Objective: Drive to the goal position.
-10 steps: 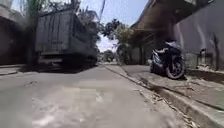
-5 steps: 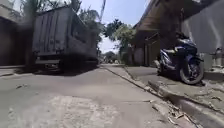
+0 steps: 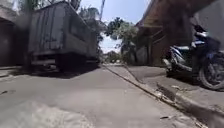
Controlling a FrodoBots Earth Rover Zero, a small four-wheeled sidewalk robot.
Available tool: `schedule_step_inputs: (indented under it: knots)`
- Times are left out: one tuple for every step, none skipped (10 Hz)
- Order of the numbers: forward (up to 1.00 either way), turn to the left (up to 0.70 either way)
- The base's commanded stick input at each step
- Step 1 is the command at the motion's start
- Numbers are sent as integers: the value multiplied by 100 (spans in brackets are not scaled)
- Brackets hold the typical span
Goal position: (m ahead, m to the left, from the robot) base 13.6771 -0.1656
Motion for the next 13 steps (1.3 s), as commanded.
schedule_step_inputs:
  knots:
    - [100, 0]
    - [100, 0]
    - [100, 0]
    - [100, -3]
    - [100, -16]
    - [100, -40]
    - [100, -40]
    - [100, -40]
    - [100, -40]
    - [100, 0]
    - [100, 0]
    - [100, 0]
    - [100, 0]
